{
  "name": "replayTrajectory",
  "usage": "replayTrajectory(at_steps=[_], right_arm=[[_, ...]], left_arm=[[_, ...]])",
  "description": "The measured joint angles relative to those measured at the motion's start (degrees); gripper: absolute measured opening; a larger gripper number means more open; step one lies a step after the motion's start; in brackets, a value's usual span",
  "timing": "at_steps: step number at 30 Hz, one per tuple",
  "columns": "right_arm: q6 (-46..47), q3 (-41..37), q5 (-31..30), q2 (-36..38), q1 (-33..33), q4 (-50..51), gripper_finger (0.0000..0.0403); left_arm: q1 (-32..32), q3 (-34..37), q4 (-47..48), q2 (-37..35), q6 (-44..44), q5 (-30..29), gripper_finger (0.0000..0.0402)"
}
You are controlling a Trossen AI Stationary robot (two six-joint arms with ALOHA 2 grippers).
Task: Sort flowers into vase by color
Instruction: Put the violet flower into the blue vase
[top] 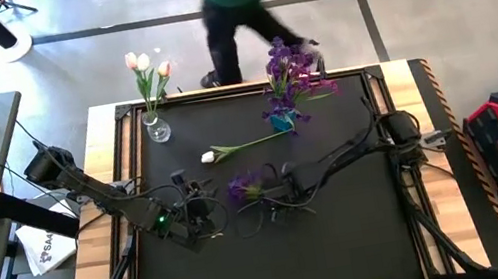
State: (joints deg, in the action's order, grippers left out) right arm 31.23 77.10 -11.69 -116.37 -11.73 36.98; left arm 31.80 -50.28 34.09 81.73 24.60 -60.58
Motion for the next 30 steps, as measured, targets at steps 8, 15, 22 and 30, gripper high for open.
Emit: replayTrajectory(at_steps=[8,15,22,30], right_arm=[[1.58,-18.04,-1.7,16.66,-0.72,-14.37,0.0004],[-7.74,-40.74,-12.33,38.33,-4.05,-50.74,0.0003],[-37.58,-55.31,-15.88,49.17,-6.14,-93.06,0.0001],[-60.44,-61.0,-16.36,51.01,-2.59,-107.9,0.0001]], left_arm=[[3.84,0.0,-1.95,0.0,1.26,-0.02,0.0126],[4.59,-0.02,-4.39,0.01,-1.16,-0.62,0.0126],[3.4,-0.02,-9.85,0.0,-7.39,-0.73,0.0126],[3.4,-0.02,-11.42,0.0,-8.74,-0.07,0.0126]])
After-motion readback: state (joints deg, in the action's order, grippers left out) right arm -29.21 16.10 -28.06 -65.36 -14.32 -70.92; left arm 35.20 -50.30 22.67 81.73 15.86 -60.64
